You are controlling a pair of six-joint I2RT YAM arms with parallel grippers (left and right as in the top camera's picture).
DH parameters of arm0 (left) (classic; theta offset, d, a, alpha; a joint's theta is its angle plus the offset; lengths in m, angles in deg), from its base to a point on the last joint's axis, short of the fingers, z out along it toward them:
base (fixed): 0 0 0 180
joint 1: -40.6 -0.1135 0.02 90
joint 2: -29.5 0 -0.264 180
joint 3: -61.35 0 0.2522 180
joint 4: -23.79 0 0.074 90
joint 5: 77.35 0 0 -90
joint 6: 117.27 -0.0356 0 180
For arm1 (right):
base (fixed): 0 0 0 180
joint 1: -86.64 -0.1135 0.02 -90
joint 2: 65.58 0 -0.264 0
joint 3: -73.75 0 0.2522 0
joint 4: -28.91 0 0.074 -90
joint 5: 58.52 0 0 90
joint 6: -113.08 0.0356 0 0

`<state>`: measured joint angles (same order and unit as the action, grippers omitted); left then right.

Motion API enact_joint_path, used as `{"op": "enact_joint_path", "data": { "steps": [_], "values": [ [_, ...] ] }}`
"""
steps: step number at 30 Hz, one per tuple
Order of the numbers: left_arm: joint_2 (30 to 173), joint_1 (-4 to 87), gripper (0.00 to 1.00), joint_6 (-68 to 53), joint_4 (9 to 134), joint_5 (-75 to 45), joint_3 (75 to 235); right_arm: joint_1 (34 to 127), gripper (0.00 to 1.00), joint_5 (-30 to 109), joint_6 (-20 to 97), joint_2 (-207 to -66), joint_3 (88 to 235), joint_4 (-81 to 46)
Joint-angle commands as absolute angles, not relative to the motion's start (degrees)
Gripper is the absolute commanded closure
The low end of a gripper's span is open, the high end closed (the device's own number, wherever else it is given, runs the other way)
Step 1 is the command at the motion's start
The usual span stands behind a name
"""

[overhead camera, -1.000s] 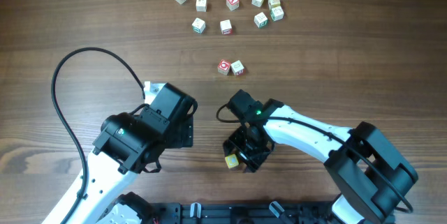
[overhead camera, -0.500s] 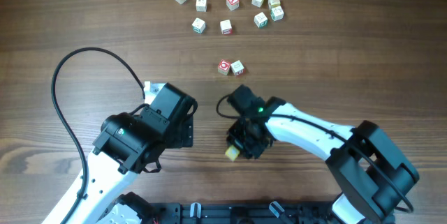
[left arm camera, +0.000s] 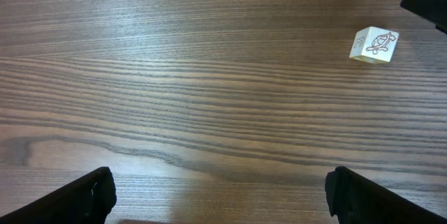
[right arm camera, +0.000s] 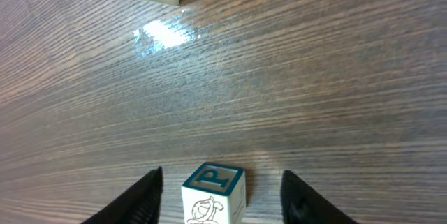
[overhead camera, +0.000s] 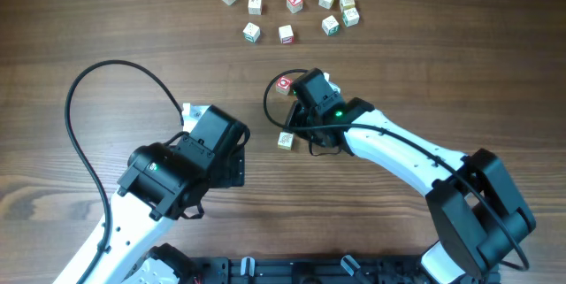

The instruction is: Form a circle

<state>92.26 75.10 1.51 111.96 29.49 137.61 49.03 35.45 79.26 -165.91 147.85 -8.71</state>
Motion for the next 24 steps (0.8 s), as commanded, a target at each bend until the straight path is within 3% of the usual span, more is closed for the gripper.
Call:
{"op": "enact_joint_path", "data": {
  "steps": [1, 6, 9, 17, 24],
  "values": [
    [91.9, 74.8, 0.00, 1.6, 112.0, 30.2, 137.4, 48.9, 0.38, 34.1, 77.1, -166.6, 148.7, -8.5],
    [91.9, 74.8, 0.00, 1.6, 112.0, 30.2, 137.3, 45.2, 0.26, 32.1, 82.5, -166.6, 149.6, -10.2],
    [91.9, 74.8, 0.00, 1.6, 112.0, 30.2, 137.3, 42.8, 0.25, 28.5, 86.1, -167.6, 149.5, -9.7],
    [91.9, 74.8, 0.00, 1.6, 112.0, 30.2, 137.3, 41.8, 0.55, 28.8, 86.2, -174.9, 149.5, -7.5],
    [91.9, 74.8, 0.00, 1.6, 112.0, 30.2, 137.3, 41.9, 0.66, 28.7, 82.5, -175.1, 149.6, -7.1]
  ]
}}
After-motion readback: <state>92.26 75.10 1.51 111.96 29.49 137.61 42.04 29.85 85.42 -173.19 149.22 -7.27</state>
